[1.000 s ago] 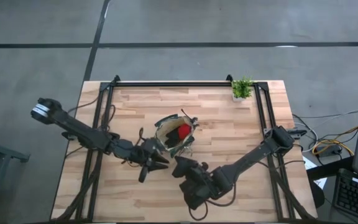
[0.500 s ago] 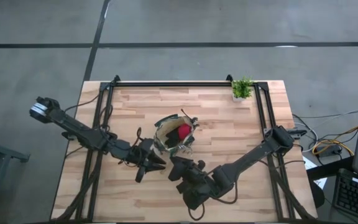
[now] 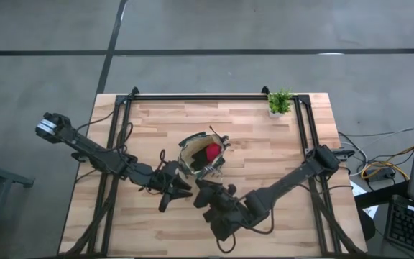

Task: Pick & Place Garden tools in Gardening bag
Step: Put the brown hand rake into the brown gardening bag

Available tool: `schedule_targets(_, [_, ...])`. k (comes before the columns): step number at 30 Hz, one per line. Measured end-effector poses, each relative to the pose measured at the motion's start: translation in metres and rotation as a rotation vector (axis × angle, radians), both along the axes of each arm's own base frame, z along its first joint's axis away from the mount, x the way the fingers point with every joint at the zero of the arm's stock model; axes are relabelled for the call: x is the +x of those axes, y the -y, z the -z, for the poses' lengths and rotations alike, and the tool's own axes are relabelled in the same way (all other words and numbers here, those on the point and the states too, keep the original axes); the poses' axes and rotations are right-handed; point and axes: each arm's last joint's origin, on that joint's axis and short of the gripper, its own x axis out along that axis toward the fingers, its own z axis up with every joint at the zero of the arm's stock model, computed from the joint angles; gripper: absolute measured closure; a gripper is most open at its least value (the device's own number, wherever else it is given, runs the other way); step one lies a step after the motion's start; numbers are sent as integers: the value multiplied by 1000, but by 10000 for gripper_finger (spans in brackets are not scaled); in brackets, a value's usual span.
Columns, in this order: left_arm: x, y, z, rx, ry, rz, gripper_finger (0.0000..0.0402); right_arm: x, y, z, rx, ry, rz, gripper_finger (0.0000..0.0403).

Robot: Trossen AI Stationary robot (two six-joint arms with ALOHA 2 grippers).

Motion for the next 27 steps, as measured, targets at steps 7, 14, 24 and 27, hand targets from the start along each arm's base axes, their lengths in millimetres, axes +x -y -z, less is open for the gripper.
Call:
schedule_targets(7, [0, -1, -1, 0, 8, -21, 295, 5, 6, -2, -51, -28, -12, 339])
schedule_targets(14, [0, -2, 0, -7, 9, -70, 293, 7, 7, -3, -46, -18, -7, 339])
schedule_targets(24, [0, -2, 0, 34, 19, -56, 216, 8, 7, -4, -20, 6, -8, 339])
schedule_targets(27, [0, -2, 1, 38, 18, -54, 215, 8, 7, -4, -21, 5, -8, 339])
